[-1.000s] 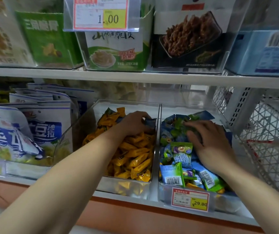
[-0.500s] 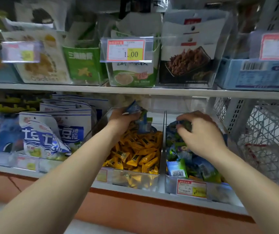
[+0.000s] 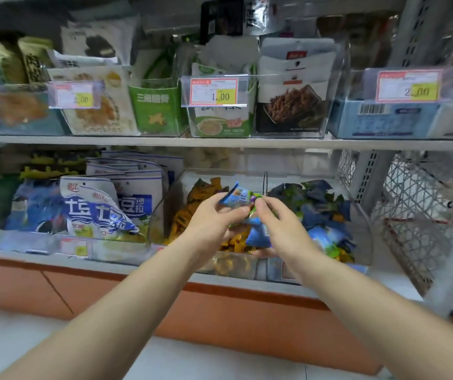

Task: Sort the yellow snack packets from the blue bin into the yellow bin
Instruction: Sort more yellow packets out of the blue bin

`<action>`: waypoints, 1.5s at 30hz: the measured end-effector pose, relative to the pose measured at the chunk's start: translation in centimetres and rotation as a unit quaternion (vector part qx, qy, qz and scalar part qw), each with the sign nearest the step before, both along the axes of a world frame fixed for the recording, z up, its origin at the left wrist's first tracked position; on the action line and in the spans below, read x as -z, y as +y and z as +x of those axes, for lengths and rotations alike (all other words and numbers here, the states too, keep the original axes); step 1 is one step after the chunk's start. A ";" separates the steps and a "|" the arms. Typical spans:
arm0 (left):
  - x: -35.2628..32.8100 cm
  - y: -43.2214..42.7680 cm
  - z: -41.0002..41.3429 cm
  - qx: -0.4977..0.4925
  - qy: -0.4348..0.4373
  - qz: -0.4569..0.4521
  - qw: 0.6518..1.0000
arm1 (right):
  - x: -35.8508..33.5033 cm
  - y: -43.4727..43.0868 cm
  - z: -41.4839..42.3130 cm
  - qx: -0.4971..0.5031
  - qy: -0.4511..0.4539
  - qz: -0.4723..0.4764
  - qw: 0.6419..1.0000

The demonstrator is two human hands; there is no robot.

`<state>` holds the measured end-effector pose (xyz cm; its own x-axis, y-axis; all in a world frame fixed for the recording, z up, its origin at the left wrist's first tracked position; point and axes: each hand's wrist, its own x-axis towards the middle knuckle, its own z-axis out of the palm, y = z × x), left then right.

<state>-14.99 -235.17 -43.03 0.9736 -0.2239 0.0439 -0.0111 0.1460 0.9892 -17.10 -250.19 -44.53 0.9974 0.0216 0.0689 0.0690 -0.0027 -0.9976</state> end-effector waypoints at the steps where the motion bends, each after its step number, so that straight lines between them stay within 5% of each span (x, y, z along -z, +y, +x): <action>1: 0.3 -0.3 -0.5 -0.007 -0.003 0.009 1.000 | 0.1 -0.2 -0.5 0.001 -0.007 -0.007 1.000; 10: 2.4 -2.3 -2.2 0.020 -0.110 0.147 0.983 | 0.2 -3.0 -2.1 -0.025 -0.001 -0.028 0.999; 24: 4.1 -5.9 -1.8 -0.005 -0.179 0.218 0.960 | 0.2 -8.8 0.1 0.056 -0.021 -0.089 0.994; 29: 4.7 -5.6 0.0 -0.131 -0.261 0.362 0.885 | -0.3 -13.5 3.0 0.247 -0.164 -0.325 0.898; 32: 6.0 -5.9 1.0 -0.144 -0.259 0.452 0.841 | 0.9 -15.0 4.3 0.242 -0.159 -0.471 0.833; 37: 7.6 -5.2 2.2 -0.127 -0.212 0.488 0.837 | 1.7 -14.5 5.3 0.210 -0.176 -0.669 0.691; 42: 7.7 -4.4 2.5 -0.104 -0.217 0.478 0.844 | 2.0 -15.1 5.5 0.089 -0.100 -0.707 0.694; 45: 7.8 -4.0 2.4 -0.094 -0.221 0.467 0.851 | 1.2 -14.7 5.2 0.070 -0.074 -0.664 0.740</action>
<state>-12.56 -239.12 -50.82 0.9308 -0.2047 0.3027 -0.3483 -0.7477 0.5654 -11.92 -264.91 -45.75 0.9798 0.0662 0.1888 0.0843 -0.9924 -0.0896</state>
